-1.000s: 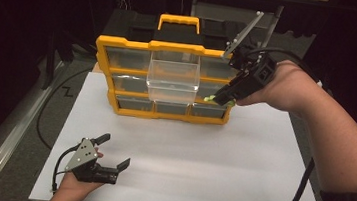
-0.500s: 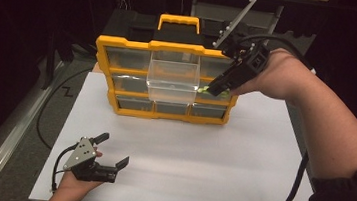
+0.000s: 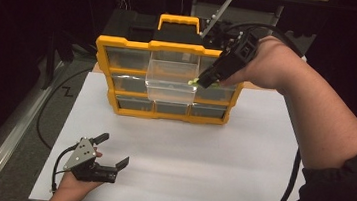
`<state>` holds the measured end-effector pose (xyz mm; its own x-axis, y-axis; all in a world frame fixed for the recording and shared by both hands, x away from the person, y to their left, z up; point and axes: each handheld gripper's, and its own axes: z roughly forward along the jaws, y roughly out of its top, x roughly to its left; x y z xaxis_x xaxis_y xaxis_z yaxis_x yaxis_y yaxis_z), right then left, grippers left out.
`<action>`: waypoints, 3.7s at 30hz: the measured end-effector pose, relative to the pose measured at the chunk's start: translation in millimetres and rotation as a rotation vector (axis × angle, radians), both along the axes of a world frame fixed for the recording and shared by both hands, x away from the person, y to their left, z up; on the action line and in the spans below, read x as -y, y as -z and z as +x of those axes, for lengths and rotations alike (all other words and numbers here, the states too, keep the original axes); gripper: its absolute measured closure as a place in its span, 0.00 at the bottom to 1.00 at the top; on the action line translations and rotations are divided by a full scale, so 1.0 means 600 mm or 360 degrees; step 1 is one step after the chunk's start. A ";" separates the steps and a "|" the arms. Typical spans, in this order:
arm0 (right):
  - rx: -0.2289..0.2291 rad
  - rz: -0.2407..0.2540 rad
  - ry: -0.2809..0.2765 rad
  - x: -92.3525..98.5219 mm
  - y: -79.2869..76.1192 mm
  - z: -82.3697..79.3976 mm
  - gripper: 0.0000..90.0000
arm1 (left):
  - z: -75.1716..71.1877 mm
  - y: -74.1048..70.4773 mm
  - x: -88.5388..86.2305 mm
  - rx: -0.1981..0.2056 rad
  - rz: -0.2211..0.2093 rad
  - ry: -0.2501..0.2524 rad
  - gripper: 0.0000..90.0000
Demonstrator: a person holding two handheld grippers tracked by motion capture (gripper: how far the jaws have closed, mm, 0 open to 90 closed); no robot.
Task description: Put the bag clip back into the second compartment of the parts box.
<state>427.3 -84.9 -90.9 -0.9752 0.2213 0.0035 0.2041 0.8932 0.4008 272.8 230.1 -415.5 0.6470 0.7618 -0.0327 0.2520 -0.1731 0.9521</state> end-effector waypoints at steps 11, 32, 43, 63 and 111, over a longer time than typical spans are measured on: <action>0.0035 -0.0015 0.0024 -0.032 0.004 0.026 0.88 | -0.002 -0.002 -0.002 0.0012 -0.0023 0.0009 0.01; 0.0033 -0.0065 -0.0014 -0.101 0.063 0.070 0.88 | -0.003 -0.003 -0.005 0.0013 -0.0023 0.0031 0.01; 0.0070 0.0031 0.0058 -0.072 0.016 0.056 0.56 | -0.001 -0.001 -0.006 0.0006 -0.0020 0.0021 0.01; 0.0076 -0.0012 0.0250 0.091 0.058 -0.025 0.32 | 0.000 0.000 -0.005 -0.0004 -0.0002 -0.0006 0.01; -0.0061 -0.0165 0.0491 0.198 0.415 -0.043 0.00 | 0.004 0.005 -0.014 -0.0024 0.0062 -0.0090 0.00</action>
